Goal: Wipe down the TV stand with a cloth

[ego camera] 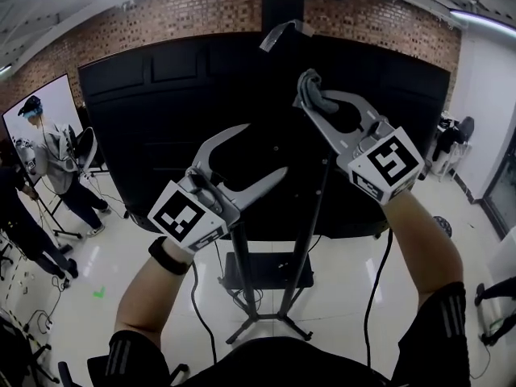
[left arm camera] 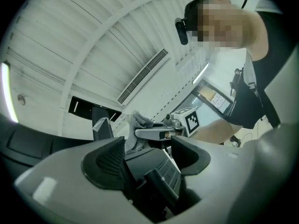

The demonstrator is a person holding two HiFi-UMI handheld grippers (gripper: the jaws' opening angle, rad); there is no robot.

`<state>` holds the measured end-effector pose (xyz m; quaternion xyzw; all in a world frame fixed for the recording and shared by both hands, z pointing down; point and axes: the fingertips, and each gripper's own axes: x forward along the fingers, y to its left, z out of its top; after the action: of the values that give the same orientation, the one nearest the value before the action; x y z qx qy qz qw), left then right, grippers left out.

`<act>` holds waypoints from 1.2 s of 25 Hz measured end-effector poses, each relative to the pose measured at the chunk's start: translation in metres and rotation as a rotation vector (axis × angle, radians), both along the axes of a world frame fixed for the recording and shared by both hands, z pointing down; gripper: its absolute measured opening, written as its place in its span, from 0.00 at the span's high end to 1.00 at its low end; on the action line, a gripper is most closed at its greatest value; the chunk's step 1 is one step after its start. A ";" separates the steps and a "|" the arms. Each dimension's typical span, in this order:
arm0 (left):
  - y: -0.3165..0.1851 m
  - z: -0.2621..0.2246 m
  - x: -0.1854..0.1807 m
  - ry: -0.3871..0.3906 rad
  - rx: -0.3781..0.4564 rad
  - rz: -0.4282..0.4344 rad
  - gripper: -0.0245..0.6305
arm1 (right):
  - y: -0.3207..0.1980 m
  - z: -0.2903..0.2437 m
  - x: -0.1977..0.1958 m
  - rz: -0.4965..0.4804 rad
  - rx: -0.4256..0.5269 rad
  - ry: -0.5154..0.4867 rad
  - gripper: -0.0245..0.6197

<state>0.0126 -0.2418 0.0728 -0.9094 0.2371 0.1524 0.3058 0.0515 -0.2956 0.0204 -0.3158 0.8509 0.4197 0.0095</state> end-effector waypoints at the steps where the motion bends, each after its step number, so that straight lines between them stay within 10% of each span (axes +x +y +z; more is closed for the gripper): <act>1: -0.004 -0.007 0.000 0.005 -0.004 0.002 0.47 | -0.004 -0.009 -0.001 0.011 0.014 0.008 0.93; 18: -0.040 -0.124 -0.016 0.028 0.082 -0.121 0.47 | -0.061 -0.144 -0.031 0.265 0.149 0.213 0.92; 30: -0.060 -0.131 -0.024 0.061 0.033 -0.142 0.47 | -0.095 -0.140 -0.047 0.378 0.079 0.336 0.92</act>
<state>-0.0112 -0.3018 -0.0585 -0.8801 0.3076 0.1618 0.3235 0.0045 -0.3906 -0.1195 -0.3944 0.7494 0.4934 -0.1984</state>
